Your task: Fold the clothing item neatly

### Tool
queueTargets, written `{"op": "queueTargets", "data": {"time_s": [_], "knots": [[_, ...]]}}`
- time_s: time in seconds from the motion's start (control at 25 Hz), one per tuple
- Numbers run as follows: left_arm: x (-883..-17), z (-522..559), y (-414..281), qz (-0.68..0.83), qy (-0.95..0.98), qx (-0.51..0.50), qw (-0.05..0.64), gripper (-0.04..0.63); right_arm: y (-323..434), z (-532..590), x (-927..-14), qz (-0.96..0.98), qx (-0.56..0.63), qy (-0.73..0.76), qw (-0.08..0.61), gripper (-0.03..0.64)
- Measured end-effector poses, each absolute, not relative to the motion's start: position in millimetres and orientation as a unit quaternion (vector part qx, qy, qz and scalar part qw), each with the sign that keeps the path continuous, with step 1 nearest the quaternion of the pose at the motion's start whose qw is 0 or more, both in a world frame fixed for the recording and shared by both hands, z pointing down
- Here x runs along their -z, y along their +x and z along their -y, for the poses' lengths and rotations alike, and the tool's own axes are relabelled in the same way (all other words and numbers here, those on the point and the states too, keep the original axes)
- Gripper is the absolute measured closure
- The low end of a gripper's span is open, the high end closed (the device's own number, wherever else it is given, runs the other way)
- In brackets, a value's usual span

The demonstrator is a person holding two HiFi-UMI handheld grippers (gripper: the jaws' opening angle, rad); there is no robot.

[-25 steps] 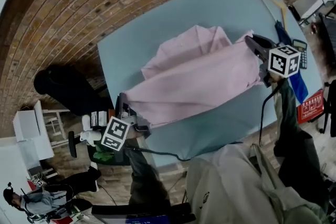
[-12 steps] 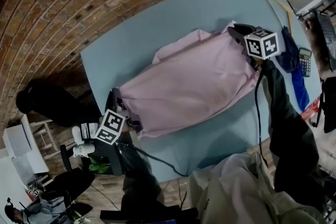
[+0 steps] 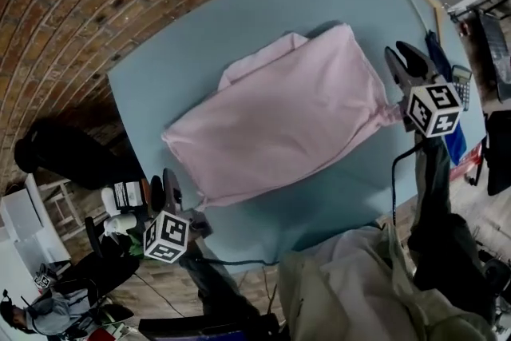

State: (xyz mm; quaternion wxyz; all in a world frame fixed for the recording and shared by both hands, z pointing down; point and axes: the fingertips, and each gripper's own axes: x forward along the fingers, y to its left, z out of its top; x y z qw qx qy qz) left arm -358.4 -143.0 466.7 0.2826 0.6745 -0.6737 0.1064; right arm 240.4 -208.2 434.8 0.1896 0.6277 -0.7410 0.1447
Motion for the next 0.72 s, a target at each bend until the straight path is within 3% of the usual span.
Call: {"op": "queueTargets", "data": {"time_s": [0.16,0.24,0.48,0.6,0.72], "knots": [[-446,109,-277,0.631,0.721,-0.088,0.272,0.519,201,149,-420,0.780,-0.146,0.574,0.202,0.615],[-455,98,-222,0.597,0.746,-0.103,0.276,0.550,158,124,-428,0.817,-0.156,0.515,0.206,0.615],[-526,78,-143,0.575,0.742,-0.142,0.314,0.575,105,94,-532,0.839,-0.248,0.415,0.250,0.615],[-528,65,-148,0.592,0.742,-0.160,0.270,0.588,112,76,-560,0.826,-0.264,0.449,0.217,0.615],[-503,49,-148,0.612,0.744,-0.138,0.230,0.588,125,56,-529,0.826,-0.199,0.493,0.187,0.615]]}}
